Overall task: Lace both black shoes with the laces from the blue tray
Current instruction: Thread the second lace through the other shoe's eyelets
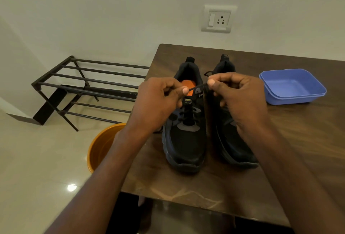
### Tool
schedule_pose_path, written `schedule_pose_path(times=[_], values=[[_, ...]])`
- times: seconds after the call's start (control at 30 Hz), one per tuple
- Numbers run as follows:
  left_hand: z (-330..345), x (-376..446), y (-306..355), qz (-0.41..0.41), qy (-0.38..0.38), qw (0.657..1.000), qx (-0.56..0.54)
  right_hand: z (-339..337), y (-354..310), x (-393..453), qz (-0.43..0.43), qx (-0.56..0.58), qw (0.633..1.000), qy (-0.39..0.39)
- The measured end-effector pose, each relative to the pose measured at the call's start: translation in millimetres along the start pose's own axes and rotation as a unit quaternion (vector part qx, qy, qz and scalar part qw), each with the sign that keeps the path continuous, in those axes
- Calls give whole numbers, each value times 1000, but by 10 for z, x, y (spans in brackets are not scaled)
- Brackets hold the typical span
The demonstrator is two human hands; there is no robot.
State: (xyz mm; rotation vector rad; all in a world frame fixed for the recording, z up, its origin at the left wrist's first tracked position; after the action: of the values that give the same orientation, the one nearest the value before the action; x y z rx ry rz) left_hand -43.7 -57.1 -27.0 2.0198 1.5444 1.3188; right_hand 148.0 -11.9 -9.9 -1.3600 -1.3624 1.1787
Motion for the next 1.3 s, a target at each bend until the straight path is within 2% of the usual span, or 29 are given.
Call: schedule_pose_path(times=[0.17, 0.37, 0.43, 0.5, 0.57, 0.67, 0.77, 0.9, 1.07, 1.3], values=[[47, 18, 29, 3, 10, 999, -50, 129, 21, -29, -65, -55, 995, -49], [108, 2, -23, -62, 34, 996, -60, 252, 125, 20, -63, -46, 997, -14], [104, 6, -56, -61, 48, 997, -30, 265, 175, 56, -88, -98, 991, 15], [105, 12, -54, -57, 65, 996, -7, 282, 211, 92, -149, -201, 967, 36], [111, 13, -45, -51, 75, 996, 14, 322, 257, 127, -201, -284, 937, 19], [140, 9, -42, -34, 71, 996, 45, 374, 303, 140, -206, -338, 918, 3], [182, 3, -49, -21, 52, 996, 70, 373, 312, 127, -204, -318, 926, 29], [233, 0, -47, 10, 26, 996, 89, 316, 313, 162, -162, -249, 954, 45], [282, 22, -99, 73, -11, 987, 143, 281, 323, 193, -151, -243, 957, 41], [323, 46, -159, 50, -27, 990, 132, 238, 352, 197, -126, -228, 965, 36]])
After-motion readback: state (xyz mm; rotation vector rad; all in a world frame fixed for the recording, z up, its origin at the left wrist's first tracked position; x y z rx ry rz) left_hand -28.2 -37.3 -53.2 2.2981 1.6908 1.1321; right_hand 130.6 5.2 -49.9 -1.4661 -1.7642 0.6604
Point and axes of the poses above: each hand's wrist, its own x-axis towards the middle knuckle, its own z-axis out of the palm, y = z × x, the point moved 1 cm from there along x, towards the middle knuckle, and after that the axes turned 13 degrees about z, right-handed, at the moved point
